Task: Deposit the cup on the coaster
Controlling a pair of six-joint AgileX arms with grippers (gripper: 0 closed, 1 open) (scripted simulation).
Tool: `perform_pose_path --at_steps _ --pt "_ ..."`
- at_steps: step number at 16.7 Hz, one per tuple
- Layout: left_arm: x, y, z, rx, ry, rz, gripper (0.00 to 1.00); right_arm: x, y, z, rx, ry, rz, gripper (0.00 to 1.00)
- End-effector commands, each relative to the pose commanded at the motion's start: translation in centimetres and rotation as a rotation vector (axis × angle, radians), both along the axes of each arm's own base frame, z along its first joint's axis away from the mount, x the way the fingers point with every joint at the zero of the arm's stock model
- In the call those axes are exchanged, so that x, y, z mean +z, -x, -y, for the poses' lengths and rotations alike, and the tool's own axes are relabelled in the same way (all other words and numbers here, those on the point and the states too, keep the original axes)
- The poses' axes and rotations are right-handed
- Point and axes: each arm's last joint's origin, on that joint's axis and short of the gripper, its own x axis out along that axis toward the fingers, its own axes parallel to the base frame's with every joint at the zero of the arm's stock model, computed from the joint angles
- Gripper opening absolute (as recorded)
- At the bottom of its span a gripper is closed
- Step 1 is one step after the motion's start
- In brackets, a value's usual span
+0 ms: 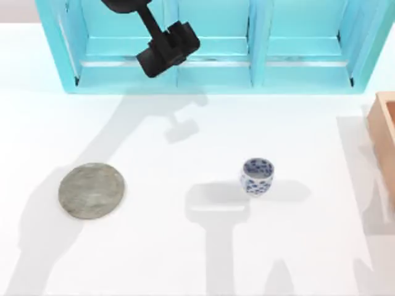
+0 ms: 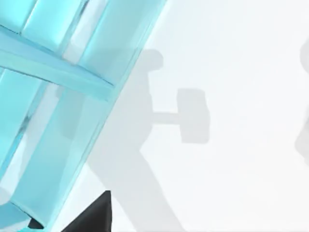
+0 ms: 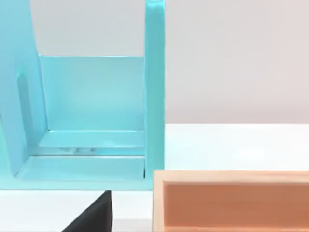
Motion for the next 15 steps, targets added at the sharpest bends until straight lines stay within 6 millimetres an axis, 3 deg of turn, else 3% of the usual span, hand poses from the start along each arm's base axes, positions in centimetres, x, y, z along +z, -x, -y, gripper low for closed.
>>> perform_pose_path --at_steps 4,8,12,15 --pt "-4.1 -3.3 7.2 -0.196 -0.130 -0.139 1.00 0.0 0.0 0.0 0.000 0.000 0.000 1.00" --pt "-9.4 -4.0 12.4 -0.344 -0.232 -0.251 1.00 0.0 0.0 0.0 0.000 0.000 0.000 1.00" --pt "-13.0 -3.6 14.8 -0.423 -0.290 -0.319 1.00 0.0 0.0 0.0 0.000 0.000 0.000 1.00" --pt "-13.4 -3.5 15.0 -0.430 -0.296 -0.326 1.00 0.0 0.0 0.0 0.000 0.000 0.000 1.00"
